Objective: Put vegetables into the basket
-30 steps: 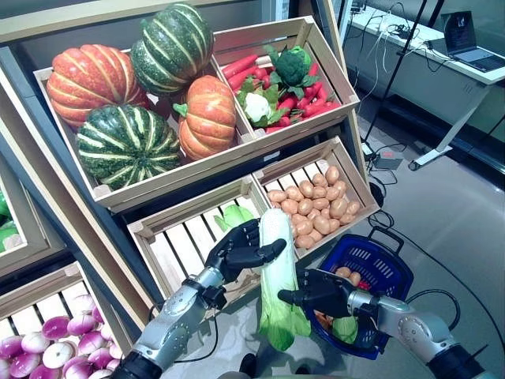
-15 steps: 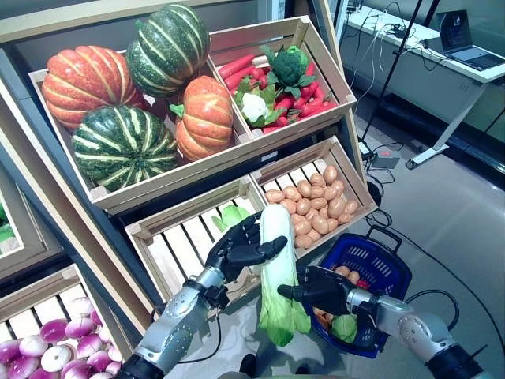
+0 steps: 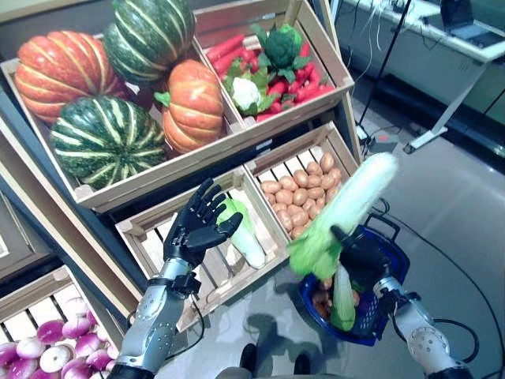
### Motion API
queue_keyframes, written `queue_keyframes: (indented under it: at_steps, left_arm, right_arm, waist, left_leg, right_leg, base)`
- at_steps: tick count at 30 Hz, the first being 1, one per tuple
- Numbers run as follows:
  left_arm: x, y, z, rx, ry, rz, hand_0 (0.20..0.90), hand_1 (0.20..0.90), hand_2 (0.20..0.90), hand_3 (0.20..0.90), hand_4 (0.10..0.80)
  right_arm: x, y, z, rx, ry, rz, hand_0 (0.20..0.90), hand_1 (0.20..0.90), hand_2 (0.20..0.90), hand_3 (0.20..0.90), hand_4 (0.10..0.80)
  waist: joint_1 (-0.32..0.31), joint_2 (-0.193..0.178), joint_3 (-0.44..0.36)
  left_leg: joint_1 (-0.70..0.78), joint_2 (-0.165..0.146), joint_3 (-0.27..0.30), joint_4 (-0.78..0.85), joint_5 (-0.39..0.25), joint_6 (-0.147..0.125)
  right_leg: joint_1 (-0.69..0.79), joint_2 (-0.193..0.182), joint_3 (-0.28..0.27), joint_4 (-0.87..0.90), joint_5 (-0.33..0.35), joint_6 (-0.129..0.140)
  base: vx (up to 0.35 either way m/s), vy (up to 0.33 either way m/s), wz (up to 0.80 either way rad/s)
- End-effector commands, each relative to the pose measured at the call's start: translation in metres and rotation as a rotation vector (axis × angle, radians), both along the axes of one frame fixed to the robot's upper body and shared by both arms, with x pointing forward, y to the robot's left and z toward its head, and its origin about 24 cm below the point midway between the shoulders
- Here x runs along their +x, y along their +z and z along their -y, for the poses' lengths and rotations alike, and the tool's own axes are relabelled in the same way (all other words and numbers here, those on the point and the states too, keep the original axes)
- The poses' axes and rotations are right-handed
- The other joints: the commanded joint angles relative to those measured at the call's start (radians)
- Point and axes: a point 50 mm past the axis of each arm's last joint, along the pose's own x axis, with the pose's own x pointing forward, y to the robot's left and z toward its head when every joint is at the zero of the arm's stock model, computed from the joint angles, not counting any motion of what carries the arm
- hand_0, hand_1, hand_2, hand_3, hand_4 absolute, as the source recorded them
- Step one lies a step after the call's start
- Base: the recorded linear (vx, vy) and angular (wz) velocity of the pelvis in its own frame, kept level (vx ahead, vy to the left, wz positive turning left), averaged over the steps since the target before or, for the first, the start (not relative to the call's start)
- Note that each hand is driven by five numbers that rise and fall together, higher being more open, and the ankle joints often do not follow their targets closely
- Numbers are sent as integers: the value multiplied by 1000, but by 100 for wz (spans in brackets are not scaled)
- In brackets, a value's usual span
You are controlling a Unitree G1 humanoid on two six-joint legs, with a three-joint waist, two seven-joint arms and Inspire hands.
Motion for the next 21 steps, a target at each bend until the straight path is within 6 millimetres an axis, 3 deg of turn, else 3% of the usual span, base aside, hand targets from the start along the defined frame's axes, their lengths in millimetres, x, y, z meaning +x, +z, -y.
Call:
queue_keyframes:
  at_steps: [1, 6, 10, 16, 21]
  left_arm:
    - [21, 68, -17, -40, 119, 374, 900, 900, 900, 900, 800]
    - [26, 78, -15, -65, 150, 417, 900, 900, 900, 900, 800]
    - [29, 83, -8, -69, 138, 446, 900, 900, 900, 900, 800]
    - [34, 95, -3, -58, 147, 502, 900, 900, 900, 900, 800]
    - [40, 111, 10, -53, 93, 549, 900, 900, 900, 900, 800]
  right_arm:
    - [27, 73, 34, 225, -330, 400, 300, 300, 300, 300, 400]
    - [29, 83, 62, 274, -575, 420, 300, 300, 300, 300, 400]
    - [32, 78, 79, 305, -698, 379, 300, 300, 300, 300, 400]
    - [39, 75, 99, 345, -881, 300, 300, 300, 300, 300, 400]
    - [52, 78, 113, 357, -958, 220, 300, 300, 300, 300, 400]
  waist:
    - [-14, -22, 102]
    - [-15, -5, 210]
    - [-6, 5, 276]
    - [15, 6, 352]
    - [38, 14, 385]
  left_leg:
    - [-91, -21, 19, 54, -26, 10]
    - [-241, -33, 21, 205, -26, -11]
    - [-350, -35, 29, 291, -25, -24]
    - [-470, -49, 18, 386, -38, -14]
    - [-575, -71, 7, 531, -89, 6]
  right_leg:
    - [-121, -17, 28, 122, 18, -2]
    - [-228, -3, 28, 230, 5, -24]
    - [-300, -3, 15, 292, -10, -38]
    - [-415, 4, -2, 397, -29, -52]
    - [-531, -19, 0, 539, -64, -58]
  base:
    - [-315, -66, 1]
    - [-186, -51, 0]
    - [-124, -67, 3]
    - [-92, -76, 4]
    - [-66, -50, 6]
